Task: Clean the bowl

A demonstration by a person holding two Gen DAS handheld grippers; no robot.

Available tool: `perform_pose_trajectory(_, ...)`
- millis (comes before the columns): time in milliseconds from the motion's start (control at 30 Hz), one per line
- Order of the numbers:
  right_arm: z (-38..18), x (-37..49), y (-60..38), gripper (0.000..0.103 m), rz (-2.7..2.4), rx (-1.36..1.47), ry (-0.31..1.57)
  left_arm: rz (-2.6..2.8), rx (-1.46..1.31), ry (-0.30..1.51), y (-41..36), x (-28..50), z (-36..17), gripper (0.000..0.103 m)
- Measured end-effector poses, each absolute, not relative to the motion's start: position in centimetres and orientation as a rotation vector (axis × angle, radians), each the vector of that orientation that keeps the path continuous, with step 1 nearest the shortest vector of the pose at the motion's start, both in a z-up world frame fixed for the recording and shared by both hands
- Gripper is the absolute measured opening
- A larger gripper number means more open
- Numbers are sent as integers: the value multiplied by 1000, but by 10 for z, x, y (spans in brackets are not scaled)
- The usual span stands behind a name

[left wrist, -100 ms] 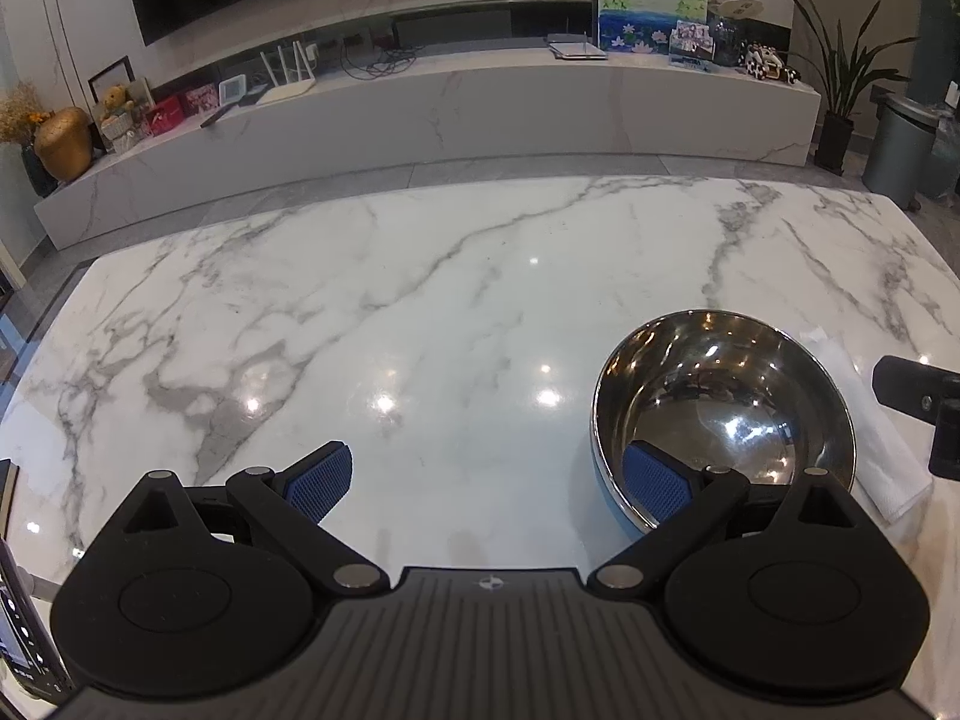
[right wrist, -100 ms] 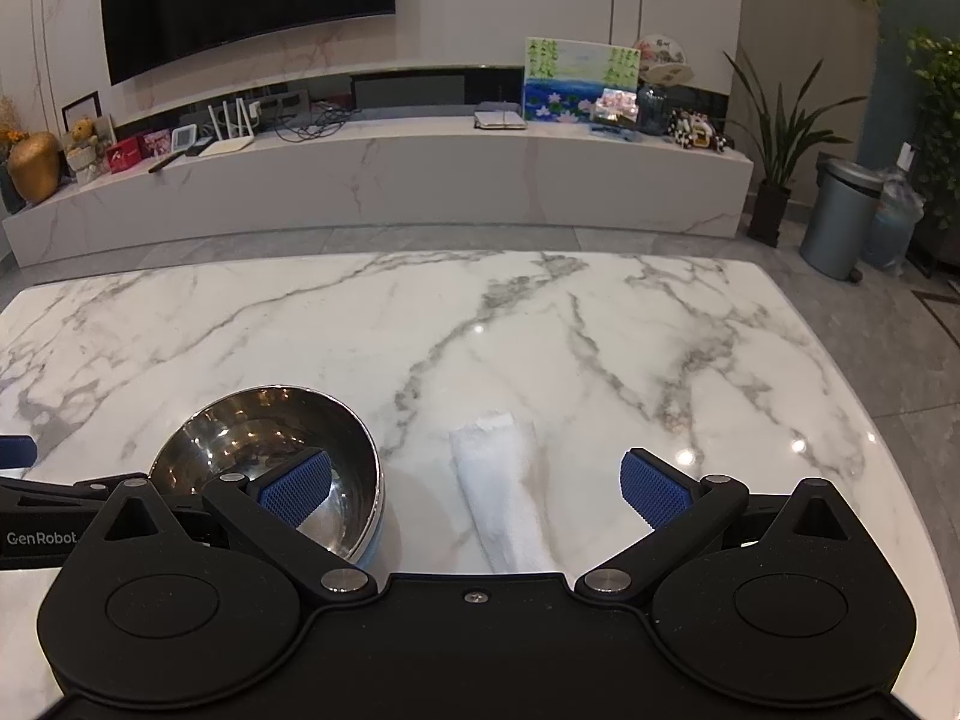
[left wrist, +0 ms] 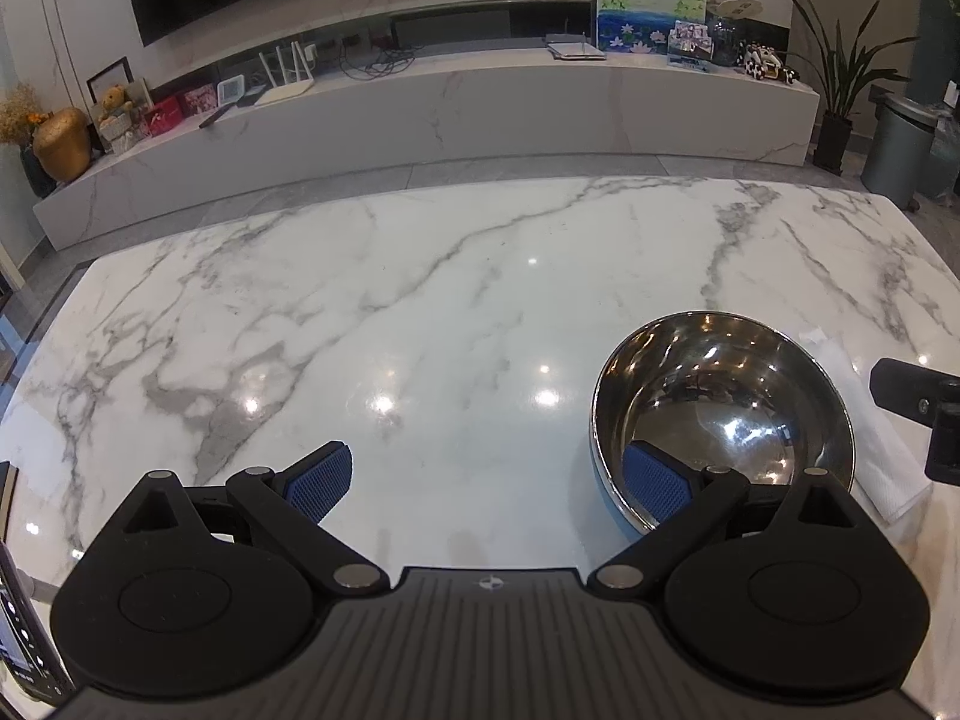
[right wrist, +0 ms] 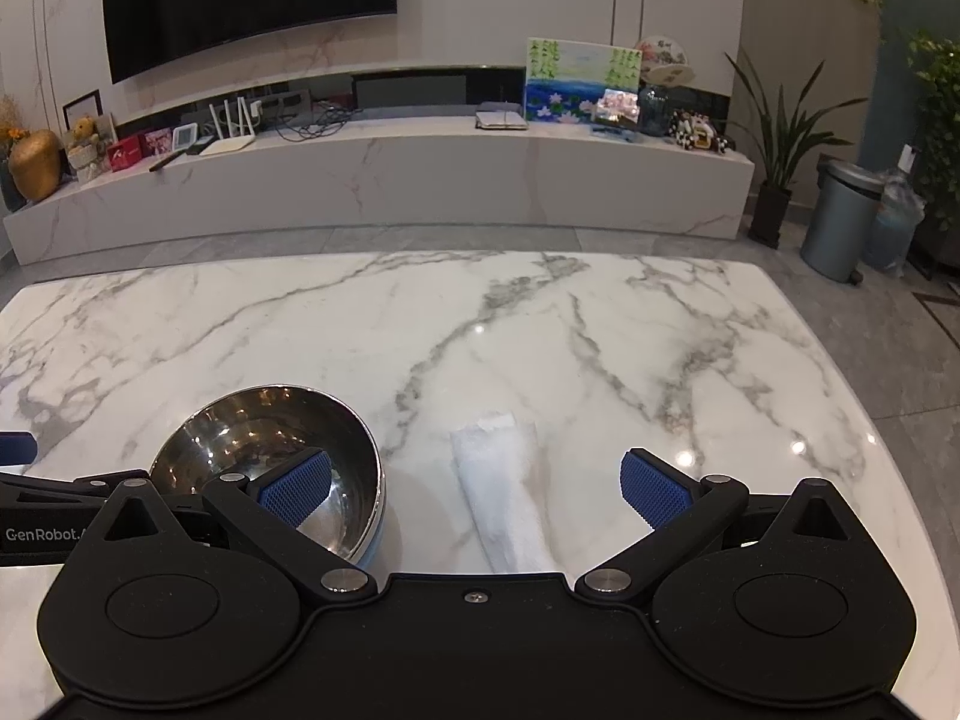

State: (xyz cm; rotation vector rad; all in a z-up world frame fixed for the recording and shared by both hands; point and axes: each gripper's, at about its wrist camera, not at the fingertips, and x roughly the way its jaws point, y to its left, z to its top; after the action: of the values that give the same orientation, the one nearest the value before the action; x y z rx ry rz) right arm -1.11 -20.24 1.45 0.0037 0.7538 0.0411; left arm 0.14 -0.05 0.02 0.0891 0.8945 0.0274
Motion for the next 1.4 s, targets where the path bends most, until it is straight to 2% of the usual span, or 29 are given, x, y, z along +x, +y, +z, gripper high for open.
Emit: perform_pose_trajectory(1400, 7, -11, -199, 103, 51, -14, 762, 19, 112, 916, -5, 4, -6, 98)
